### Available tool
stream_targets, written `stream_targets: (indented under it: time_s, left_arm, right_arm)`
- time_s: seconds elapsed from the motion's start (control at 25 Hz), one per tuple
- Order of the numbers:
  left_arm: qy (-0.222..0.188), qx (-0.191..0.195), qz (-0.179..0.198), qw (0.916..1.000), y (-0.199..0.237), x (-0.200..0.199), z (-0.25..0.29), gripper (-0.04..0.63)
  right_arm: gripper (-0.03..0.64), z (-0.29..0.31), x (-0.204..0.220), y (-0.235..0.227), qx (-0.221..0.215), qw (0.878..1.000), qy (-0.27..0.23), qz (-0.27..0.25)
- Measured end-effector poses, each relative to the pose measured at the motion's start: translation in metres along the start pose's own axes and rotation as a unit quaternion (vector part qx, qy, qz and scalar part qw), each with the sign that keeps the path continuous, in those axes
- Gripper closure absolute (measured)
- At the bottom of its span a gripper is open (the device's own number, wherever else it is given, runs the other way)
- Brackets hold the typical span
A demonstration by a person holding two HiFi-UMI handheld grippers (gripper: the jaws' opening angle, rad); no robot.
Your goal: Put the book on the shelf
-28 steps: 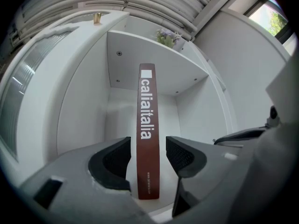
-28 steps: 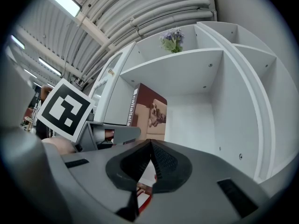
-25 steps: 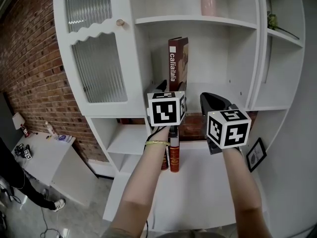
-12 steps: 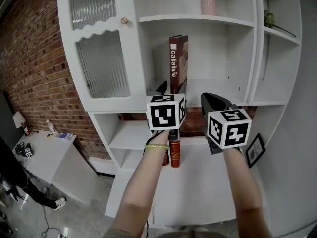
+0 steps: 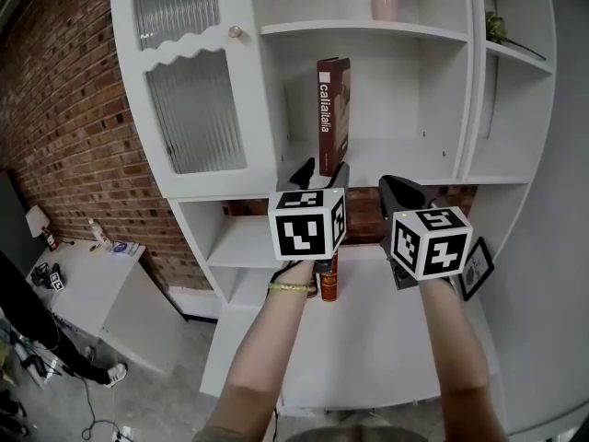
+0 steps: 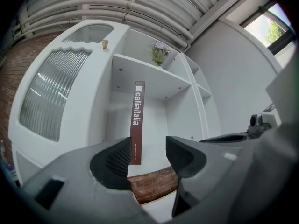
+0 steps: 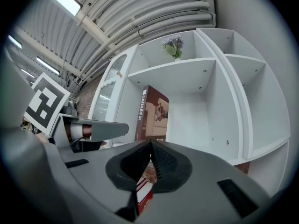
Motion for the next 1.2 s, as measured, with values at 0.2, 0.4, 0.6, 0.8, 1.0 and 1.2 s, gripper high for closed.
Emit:
stream_targets:
  time_s: [0.2,0.4,0.6,0.8,1.0,1.2]
  left_arm:
    - [0.002,-0.005,-0.001,1.0000,0.001,0.013,-0.019,0.380]
    - [0.009,0.001,-0.014,0.9999,-0.001,0.030,-0.040,0.404]
    - [0.011,-0.006,-0.025,0.9996,0.000,0.052,-0.060,0.456]
    - [0.011,-0.010,-0.037,0.9992,0.002,0.073,-0.079,0.486]
    - [0.006,-0.014,-0.040,0.9991,0.000,0.088,-0.100,0.521]
    - [0.006,-0.015,-0.059,0.9981,-0.003,0.101,-0.120,0.549]
  right_arm:
    - [0.611,-0.013,0.009,0.007,0.000,1.000,0.002,0.010]
    - [0.611,-0.027,0.018,0.017,-0.006,1.000,0.003,0.019]
    - [0.611,-0.043,0.030,0.027,-0.014,1.000,-0.001,0.027]
    - [0.611,-0.059,0.053,0.036,-0.019,0.999,0.011,0.038]
    - [0.611,-0.073,0.072,0.044,-0.014,0.999,0.022,0.031]
    - [0.611,-0.086,0.084,0.055,-0.018,0.999,0.026,0.034]
Point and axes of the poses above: the fingertips, and each gripper's own axes: z forward along the fingers, y to its left, x out of its underside, the point moved 3 cm from there along -z, backward along the fingers, and after that the axes turned 5 degrees about -x, right-handed, at the moved point
